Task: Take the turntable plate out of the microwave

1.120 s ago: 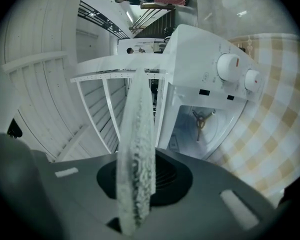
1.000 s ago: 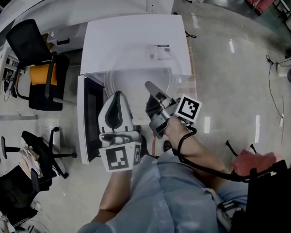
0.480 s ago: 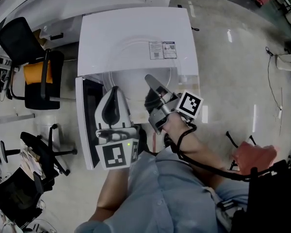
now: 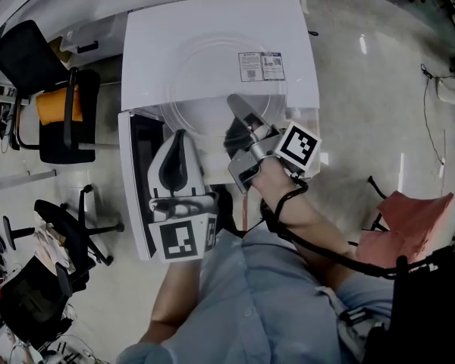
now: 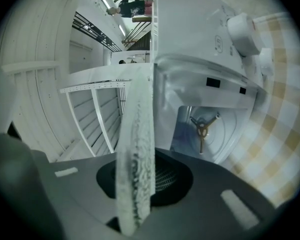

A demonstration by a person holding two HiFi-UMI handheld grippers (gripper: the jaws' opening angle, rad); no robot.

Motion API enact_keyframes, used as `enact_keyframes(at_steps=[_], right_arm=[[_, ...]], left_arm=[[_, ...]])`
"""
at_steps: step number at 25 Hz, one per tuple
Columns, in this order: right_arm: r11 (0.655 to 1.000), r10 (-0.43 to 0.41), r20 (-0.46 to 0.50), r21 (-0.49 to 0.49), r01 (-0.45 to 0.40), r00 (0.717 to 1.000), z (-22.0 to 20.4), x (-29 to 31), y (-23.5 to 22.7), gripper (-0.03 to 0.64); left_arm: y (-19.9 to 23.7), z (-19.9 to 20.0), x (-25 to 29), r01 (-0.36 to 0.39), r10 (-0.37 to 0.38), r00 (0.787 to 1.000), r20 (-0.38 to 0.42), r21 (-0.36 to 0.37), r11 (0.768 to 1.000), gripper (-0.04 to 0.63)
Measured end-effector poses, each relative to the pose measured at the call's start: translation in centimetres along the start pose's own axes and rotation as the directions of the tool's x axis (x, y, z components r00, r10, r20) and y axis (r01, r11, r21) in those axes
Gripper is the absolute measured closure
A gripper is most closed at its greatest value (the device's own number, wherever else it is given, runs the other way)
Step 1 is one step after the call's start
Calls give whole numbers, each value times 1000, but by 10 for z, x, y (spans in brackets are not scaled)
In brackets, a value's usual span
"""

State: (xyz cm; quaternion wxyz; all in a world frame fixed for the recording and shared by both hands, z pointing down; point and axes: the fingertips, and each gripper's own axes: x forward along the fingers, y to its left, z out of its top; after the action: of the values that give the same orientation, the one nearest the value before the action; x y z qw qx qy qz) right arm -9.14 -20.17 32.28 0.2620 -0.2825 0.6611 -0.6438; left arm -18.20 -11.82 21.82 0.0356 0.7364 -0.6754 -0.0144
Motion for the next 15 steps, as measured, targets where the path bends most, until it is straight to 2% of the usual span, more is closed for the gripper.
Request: enact_keyframes(at_steps=[6, 7, 8, 10, 13, 15], right_arm=[[999, 1, -18, -47, -1, 1000, -2, -1, 4, 558], [998, -3, -28, -58, 2, 1000, -3, -1, 4, 534], [997, -11, -40, -71, 8, 999, -4, -1, 3, 478], [994, -28, -64, -110, 20, 998, -6, -2, 3, 471], [987, -40, -85, -156, 26, 996, -6, -5, 7, 463], [984, -39, -95, -178, 22, 995, -5, -7, 10, 463]], left_arm=[[2, 0, -4, 6, -6, 1000, -8, -3, 1000, 588], [2, -1, -6, 8, -8, 1000, -13, -2, 1000, 588], [3, -3, -8, 10, -10, 1000, -20, -1, 1000, 588], [3, -6, -16, 16, -16, 999, -37, -5, 1000, 588], [-1, -16, -30, 22, -26, 996, -83, -38, 999, 588], [-7, -28, -38, 23, -31, 989, -143, -62, 998, 588]])
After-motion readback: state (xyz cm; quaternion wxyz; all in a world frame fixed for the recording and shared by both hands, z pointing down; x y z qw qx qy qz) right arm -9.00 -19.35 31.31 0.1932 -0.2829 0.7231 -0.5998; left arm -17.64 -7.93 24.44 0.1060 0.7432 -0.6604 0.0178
